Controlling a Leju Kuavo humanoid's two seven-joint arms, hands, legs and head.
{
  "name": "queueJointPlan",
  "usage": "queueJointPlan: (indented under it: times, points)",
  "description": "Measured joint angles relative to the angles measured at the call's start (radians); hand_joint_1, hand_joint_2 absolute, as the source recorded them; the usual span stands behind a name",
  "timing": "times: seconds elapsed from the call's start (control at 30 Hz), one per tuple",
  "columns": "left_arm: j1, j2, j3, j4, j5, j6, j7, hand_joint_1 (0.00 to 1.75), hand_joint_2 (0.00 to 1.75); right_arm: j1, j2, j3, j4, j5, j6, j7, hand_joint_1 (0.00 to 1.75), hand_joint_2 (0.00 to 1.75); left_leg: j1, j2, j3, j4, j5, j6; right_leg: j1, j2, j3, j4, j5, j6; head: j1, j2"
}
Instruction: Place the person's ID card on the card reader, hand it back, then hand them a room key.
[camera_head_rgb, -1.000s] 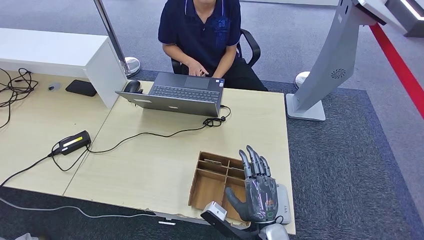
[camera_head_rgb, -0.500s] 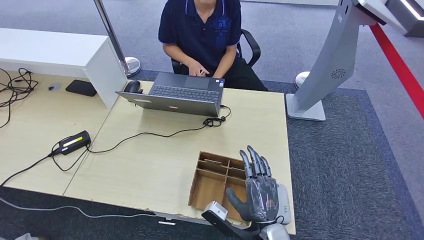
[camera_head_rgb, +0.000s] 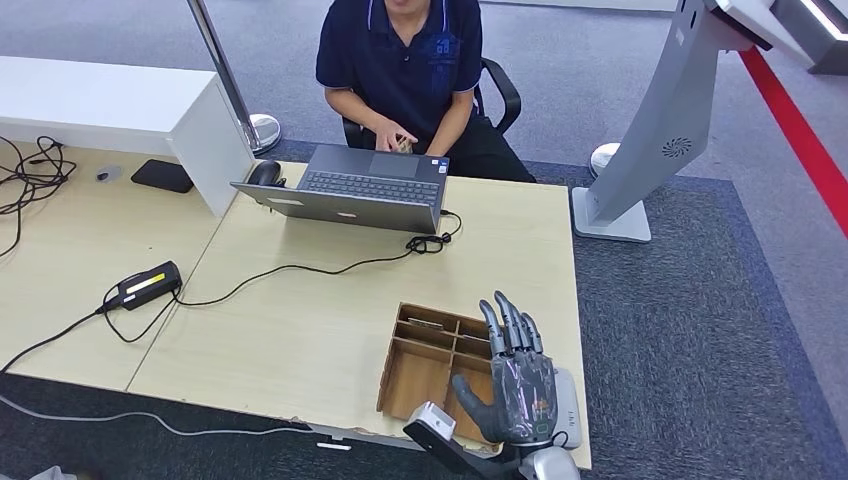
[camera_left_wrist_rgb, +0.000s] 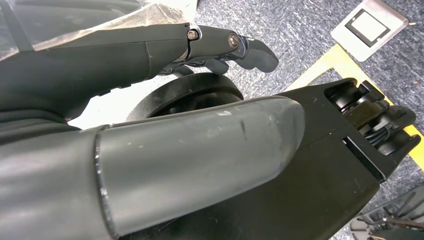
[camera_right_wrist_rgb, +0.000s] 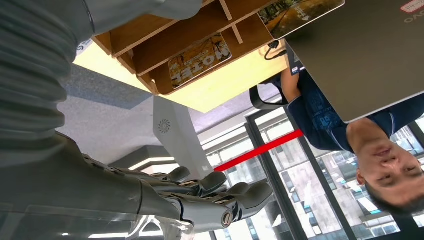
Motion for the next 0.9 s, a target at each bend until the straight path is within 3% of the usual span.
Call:
queueJointPlan:
  times: [0.9]
  points:
    - [0.000,0.000,0.000,0.000,0.000,0.003,0.000,0.00,0.00,-0.001,-0.001,0.000,0.001,-0.002,0.000,-0.001,0.07,1.75,0.000,0.000,0.000,0.000,0.000,0.000,0.000,0.000,0.000,0.000,0.000,0.000,0.000,0.000]
